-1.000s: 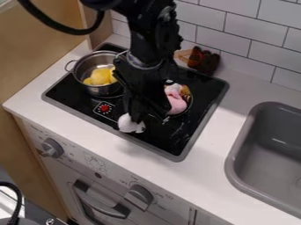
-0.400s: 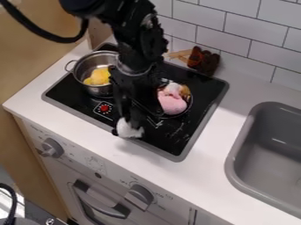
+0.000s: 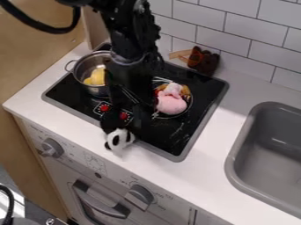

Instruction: Esory avy ao amin'ny siny sakafo

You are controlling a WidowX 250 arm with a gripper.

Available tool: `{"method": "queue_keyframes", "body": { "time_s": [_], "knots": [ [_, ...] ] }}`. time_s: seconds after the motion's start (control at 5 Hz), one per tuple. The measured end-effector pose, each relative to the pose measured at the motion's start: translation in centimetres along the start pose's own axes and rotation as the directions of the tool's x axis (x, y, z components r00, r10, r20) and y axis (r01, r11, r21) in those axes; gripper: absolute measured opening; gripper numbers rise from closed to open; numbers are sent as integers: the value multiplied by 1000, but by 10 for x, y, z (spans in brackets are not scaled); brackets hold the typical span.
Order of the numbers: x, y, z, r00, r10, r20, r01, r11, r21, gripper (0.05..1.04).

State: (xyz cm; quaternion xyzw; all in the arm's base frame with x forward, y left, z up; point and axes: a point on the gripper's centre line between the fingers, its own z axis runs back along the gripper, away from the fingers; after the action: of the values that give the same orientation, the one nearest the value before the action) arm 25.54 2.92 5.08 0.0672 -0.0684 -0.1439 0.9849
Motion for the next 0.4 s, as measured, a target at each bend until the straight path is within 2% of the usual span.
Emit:
{"method": "queue_keyframes", "body": {
  "time_s": [0.4],
  "knots": [
    [3,1,3,1000,11,1,-11,1000,-4,999]
  ]
}}
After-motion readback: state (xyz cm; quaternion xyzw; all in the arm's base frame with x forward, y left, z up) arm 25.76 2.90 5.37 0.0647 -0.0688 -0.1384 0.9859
